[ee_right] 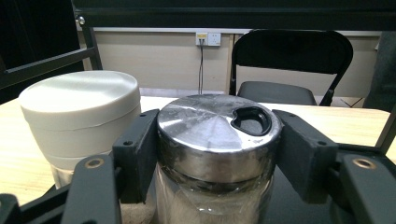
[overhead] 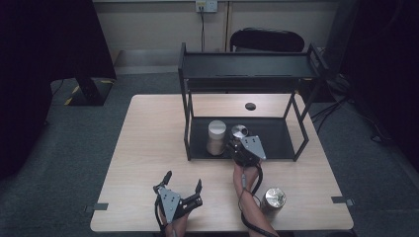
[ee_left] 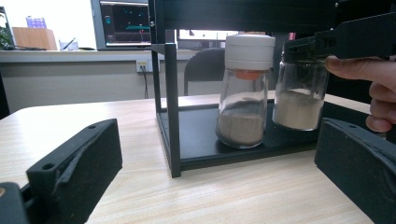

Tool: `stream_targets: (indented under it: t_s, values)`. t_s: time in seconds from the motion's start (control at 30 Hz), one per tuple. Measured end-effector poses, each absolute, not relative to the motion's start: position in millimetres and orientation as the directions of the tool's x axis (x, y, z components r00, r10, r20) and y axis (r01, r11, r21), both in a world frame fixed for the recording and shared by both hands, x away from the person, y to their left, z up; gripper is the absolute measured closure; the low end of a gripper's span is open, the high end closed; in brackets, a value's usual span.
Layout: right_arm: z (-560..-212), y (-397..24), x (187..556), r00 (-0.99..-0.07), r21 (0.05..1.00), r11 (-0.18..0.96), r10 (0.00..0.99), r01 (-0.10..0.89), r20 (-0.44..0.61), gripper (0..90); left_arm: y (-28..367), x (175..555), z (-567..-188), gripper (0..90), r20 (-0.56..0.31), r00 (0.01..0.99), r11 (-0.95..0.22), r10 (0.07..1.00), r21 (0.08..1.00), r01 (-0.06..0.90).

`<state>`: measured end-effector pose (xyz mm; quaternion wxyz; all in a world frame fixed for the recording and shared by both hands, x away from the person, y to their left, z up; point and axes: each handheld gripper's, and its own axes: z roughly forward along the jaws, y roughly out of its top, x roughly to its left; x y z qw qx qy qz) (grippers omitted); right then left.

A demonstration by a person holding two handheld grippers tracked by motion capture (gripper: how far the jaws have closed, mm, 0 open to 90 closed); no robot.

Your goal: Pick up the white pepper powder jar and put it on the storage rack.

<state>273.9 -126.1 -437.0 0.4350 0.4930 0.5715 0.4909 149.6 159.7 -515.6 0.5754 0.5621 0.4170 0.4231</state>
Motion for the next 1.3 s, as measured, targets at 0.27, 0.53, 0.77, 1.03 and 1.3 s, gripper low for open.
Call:
stream_targets:
  t_s: [0.27, 0.53, 0.77, 1.03, 1.3]
  values:
    - [-436, -126, 280, -0.130, 0.988, 0.033, 0.991, 0.152, -0.013, 35.0, 160, 150, -516, 0.3, -0.004, 0.294, 0.010, 0.956, 1.000, -0.018]
    - [-438, -125, 284, -0.125, 0.986, 0.048, 0.992, 0.160, -0.028, 34.9, 160, 149, -516, 0.3, -0.004, 0.294, 0.011, 0.956, 1.000, -0.020]
    - [-439, -125, 287, -0.124, 0.985, 0.054, 0.992, 0.165, -0.034, 34.9, 160, 149, -516, 0.3, -0.004, 0.295, 0.011, 0.956, 1.000, -0.020]
    - [-441, -125, 288, -0.127, 0.983, 0.056, 0.991, 0.176, -0.034, 34.9, 160, 149, -516, 0.3, -0.004, 0.295, 0.011, 0.956, 1.000, -0.020]
    - [-443, -126, 289, -0.127, 0.981, 0.056, 0.991, 0.185, -0.032, 34.9, 160, 149, -516, 0.2, -0.004, 0.295, 0.010, 0.956, 1.000, -0.019]
